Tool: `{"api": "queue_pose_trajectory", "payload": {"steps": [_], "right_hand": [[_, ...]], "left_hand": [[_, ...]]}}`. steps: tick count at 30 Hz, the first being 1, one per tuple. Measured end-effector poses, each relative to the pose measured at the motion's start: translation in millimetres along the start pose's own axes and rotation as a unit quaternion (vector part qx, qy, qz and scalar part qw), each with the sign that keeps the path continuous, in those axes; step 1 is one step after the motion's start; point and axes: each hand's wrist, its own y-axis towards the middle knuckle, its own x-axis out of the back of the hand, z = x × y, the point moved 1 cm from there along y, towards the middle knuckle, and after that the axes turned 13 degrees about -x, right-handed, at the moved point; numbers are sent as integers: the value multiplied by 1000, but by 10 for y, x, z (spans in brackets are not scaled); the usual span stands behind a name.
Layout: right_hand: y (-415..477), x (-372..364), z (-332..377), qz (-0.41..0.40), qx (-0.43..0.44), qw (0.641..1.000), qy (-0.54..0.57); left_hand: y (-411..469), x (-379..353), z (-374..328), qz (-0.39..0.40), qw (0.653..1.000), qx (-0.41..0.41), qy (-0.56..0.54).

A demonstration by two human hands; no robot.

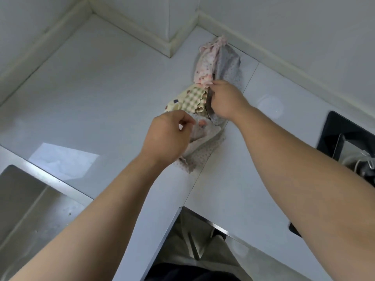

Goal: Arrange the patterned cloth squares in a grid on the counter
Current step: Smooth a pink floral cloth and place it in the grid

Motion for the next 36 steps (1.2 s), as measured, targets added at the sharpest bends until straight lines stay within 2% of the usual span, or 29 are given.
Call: {"api": "queue_pose_trajectory", "payload": {"steps": [4, 8, 12, 15, 19, 23, 27, 29, 32, 34, 36], "right_hand": [[-290, 204, -33, -110, 0, 989, 102], [-787, 478, -115, -235, 28, 950, 204], [-1392, 789, -255, -306, 28, 922, 238], [-1774, 962, -402, -309, 2, 916, 257], [-2146, 1146, -647, -278, -73, 898, 332], [-2374, 1213, -972, -239, -132, 876, 398], [-2632, 1206, -1375, -241, -197, 865, 394], [-2803, 1180, -1529, -214, -221, 878, 367], [-3021, 1138, -1690, -230, -233, 910, 256], [-3123, 1110, -1788, -246, -259, 911, 206], [-3203, 1100, -1893, -238, -282, 903, 221]], "left_hand": [[7, -31, -134, 3, 1000, -20, -2], [67, -114, -362, -4, 998, -45, -39], [116, -282, -741, -36, 993, -109, -40], [120, -479, -1029, -13, 985, -164, -57], [42, -860, -1329, 60, 975, -215, -10], [-64, -1196, -1439, 56, 965, -253, 28], [-78, -1358, -1509, 82, 941, -325, 50], [-63, -1377, -1556, 81, 925, -363, 84], [-48, -1373, -1673, 78, 896, -409, 155], [-72, -1371, -1773, 96, 877, -433, 183], [-106, -1352, -1863, 133, 864, -443, 198]]}}
